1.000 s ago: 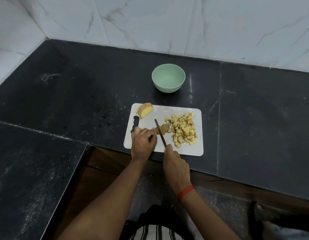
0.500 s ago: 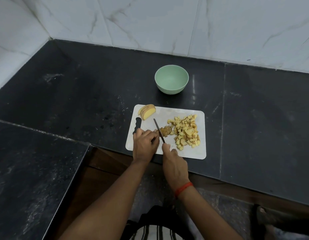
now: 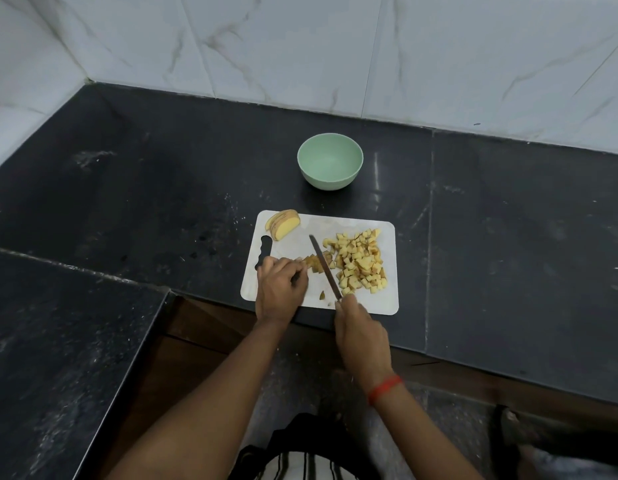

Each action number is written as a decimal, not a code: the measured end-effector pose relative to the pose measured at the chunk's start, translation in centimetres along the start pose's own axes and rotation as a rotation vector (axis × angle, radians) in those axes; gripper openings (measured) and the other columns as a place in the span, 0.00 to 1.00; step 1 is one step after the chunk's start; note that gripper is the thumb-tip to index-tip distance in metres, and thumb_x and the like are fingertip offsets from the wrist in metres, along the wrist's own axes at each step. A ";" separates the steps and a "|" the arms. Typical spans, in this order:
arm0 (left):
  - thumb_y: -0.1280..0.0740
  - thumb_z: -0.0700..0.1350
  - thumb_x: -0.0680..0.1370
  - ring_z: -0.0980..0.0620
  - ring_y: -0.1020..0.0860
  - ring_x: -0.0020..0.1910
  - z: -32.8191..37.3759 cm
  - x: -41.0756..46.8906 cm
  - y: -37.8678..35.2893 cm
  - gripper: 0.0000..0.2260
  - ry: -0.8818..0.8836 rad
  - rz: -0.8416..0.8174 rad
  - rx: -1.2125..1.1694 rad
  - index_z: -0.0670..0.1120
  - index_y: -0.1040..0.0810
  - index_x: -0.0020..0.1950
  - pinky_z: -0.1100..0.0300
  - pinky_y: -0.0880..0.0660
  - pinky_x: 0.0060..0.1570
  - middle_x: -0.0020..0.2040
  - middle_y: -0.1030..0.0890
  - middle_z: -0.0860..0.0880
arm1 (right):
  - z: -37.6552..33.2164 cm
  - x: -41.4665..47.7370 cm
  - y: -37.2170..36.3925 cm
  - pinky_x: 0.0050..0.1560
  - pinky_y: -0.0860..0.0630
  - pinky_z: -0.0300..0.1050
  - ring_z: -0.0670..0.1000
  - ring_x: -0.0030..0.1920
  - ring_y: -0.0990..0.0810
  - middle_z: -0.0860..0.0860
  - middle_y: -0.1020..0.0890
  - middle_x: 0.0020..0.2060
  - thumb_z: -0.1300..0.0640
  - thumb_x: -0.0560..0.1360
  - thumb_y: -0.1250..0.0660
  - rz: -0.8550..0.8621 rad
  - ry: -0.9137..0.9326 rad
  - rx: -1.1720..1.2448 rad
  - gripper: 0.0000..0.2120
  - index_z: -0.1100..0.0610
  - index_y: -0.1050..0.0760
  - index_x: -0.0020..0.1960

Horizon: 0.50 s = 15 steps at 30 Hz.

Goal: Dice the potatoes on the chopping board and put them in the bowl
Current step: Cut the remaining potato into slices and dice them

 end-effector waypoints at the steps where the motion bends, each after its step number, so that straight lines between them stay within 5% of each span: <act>1: 0.30 0.45 0.80 0.52 0.29 0.52 0.2 0.1 0.1 0.07 0.000 -0.004 -0.025 0.45 0.15 0.53 0.52 0.29 0.54 0.51 0.16 0.52 | 0.1 1.0 0.3 0.30 0.26 0.52 0.58 0.33 0.22 0.49 0.24 0.37 0.48 0.85 0.48 0.052 0.027 0.051 0.10 0.52 0.35 0.49; 7: 0.30 0.47 0.80 0.52 0.29 0.63 0.2 0.8 0.4 0.15 0.098 -0.108 -0.182 0.48 0.21 0.66 0.58 0.31 0.60 0.63 0.24 0.49 | 2.8 2.9 1.6 0.28 0.27 0.47 0.46 0.30 0.25 0.46 0.23 0.35 0.53 0.83 0.38 0.250 0.101 0.320 0.05 0.51 0.31 0.49; 11: 0.26 0.58 0.75 0.50 0.30 0.63 1.4 2.6 -1.5 0.25 -0.018 -0.370 0.041 0.52 0.22 0.70 0.54 0.28 0.59 0.64 0.28 0.51 | 4.3 2.8 1.6 0.31 0.32 0.35 0.42 0.33 0.25 0.41 0.24 0.35 0.56 0.83 0.37 0.304 -0.006 0.504 0.05 0.56 0.29 0.49; 15: 0.25 0.57 0.74 0.46 0.30 0.63 3.5 4.5 -3.1 0.26 -0.040 -0.556 0.190 0.53 0.25 0.69 0.48 0.24 0.55 0.64 0.30 0.49 | 5.5 3.2 2.2 0.30 0.33 0.34 0.48 0.32 0.25 0.47 0.25 0.32 0.54 0.83 0.38 0.346 -0.108 0.621 0.09 0.59 0.31 0.48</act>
Point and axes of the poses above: each hand's wrist, its own x-axis towards the middle knuckle, its own y-axis out of the back of the hand, z = x × y, the point moved 7 cm from there along x, towards the middle knuckle
